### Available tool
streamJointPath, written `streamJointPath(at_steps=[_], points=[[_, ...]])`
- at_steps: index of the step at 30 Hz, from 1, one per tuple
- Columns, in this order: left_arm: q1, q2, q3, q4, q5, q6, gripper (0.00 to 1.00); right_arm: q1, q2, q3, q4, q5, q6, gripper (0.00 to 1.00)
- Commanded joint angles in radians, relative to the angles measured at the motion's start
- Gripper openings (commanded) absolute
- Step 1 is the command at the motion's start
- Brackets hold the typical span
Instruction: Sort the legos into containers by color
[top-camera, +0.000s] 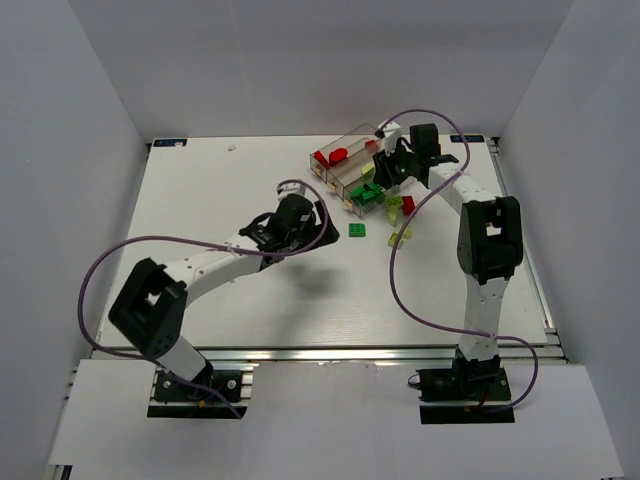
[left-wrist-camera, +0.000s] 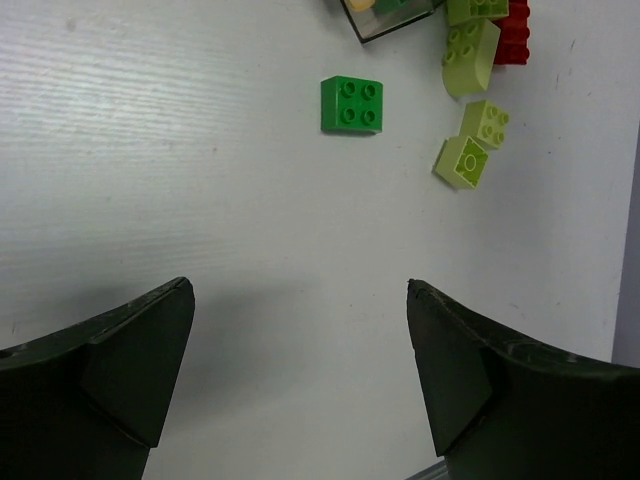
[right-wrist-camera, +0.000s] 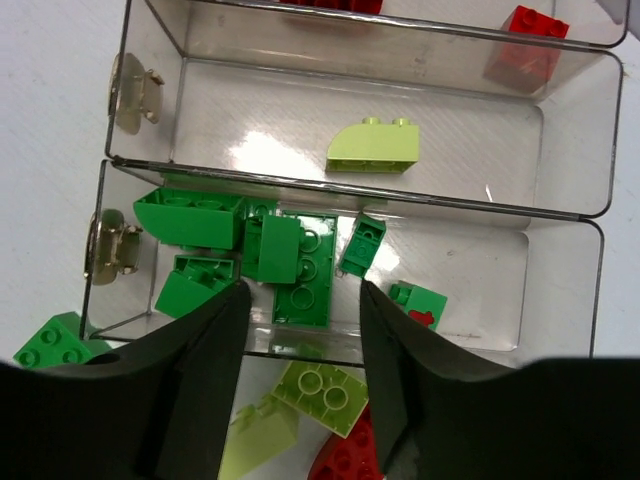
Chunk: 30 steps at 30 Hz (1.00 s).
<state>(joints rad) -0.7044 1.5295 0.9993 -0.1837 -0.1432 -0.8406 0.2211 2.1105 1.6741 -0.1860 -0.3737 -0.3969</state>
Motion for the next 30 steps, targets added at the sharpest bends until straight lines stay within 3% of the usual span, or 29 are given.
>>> streamJointPath(at_steps=[1, 5, 11, 13, 14, 15, 21, 24, 25, 30], points=[[-0.026, 0.076, 0.097, -0.037, -0.018, 0.089, 0.96, -0.023, -0.033, 0.059, -0.044, -0.079, -0.003, 0.52], [-0.049, 0.199, 0.225, -0.083, -0.032, 0.141, 0.95, -0.071, -0.159, 0.01, -0.135, -0.281, -0.063, 0.49], [-0.102, 0.414, 0.473, -0.198, -0.059, 0.25, 0.98, -0.098, -0.352, -0.206, -0.113, -0.306, -0.111, 0.65], [-0.113, 0.454, 0.547, -0.249, -0.065, 0.366, 0.97, -0.109, -0.388, -0.256, -0.106, -0.327, -0.115, 0.66], [-0.115, 0.466, 0.558, -0.255, -0.047, 0.423, 0.91, -0.12, -0.415, -0.267, -0.105, -0.335, -0.117, 0.66], [-0.113, 0.474, 0.562, -0.258, -0.007, 0.548, 0.91, -0.126, -0.426, -0.277, -0.105, -0.349, -0.117, 0.66], [-0.109, 0.405, 0.484, -0.188, 0.07, 0.999, 0.92, -0.164, -0.452, -0.297, -0.118, -0.387, -0.117, 0.66], [-0.086, 0.437, 0.536, -0.213, 0.109, 1.128, 0.94, -0.17, -0.449, -0.297, -0.124, -0.393, -0.111, 0.66], [-0.076, 0.481, 0.565, -0.23, 0.19, 1.15, 0.95, -0.17, -0.451, -0.294, -0.127, -0.395, -0.111, 0.66], [-0.032, 0.636, 0.784, -0.385, 0.335, 1.273, 0.94, -0.173, -0.449, -0.28, -0.139, -0.386, -0.114, 0.66]])
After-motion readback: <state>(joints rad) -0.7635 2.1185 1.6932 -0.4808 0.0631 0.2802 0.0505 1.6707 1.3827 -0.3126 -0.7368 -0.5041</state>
